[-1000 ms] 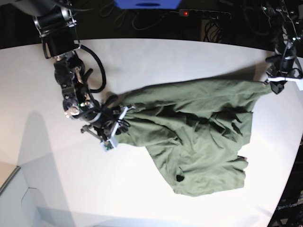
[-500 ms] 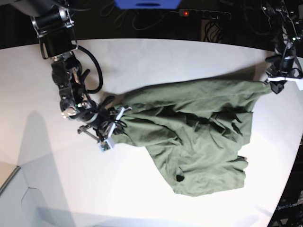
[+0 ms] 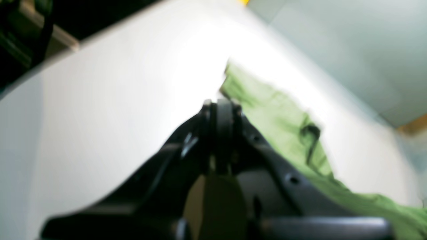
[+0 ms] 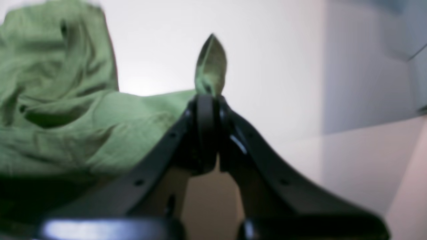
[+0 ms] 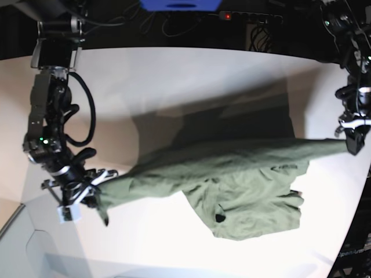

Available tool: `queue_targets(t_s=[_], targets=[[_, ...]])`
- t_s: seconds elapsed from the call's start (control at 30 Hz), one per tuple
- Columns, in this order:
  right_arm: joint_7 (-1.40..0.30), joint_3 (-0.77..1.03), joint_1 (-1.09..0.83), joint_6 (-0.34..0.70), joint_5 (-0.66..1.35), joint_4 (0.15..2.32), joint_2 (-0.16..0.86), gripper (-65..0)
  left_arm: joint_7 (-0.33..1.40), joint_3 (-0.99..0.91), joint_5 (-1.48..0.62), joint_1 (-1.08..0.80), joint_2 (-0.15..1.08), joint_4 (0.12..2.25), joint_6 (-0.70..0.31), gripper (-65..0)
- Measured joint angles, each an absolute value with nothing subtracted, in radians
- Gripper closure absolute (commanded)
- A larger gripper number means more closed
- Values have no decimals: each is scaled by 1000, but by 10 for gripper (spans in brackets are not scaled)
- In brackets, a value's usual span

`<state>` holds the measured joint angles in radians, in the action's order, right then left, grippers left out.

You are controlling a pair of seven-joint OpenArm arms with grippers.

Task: Layout the t-shirt on the table in an organized manner, then fold the t-shirt properly
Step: 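Lift the t-shirt with both grippers, stretch it apart, and lay it down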

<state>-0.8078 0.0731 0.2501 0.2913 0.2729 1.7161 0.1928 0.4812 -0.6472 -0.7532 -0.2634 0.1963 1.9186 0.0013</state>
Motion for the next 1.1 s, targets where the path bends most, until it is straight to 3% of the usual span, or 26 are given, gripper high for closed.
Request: queue_targets(t_s=[0.23,0.4,0.67,0.9,1.1], targets=[[-881,76,263,292,282,1945,199,0,617,-650,-746,-68,202,1933,11,-3],[-901,75,299,292,272,1980,228,0,738,-634,-745,120,202,1941,3,-3],[-894,73,580,295,289,1837,318,0,764,-402,-545,487,230,1859,2,-3],[-892,73,892,298,275,1647,381,0,754,-285,-490,855,228,1597,-1,-3],[-889,75,1122,294,271,1473,416,0,709,-231,-492,1024,228,1402,7,-3]])
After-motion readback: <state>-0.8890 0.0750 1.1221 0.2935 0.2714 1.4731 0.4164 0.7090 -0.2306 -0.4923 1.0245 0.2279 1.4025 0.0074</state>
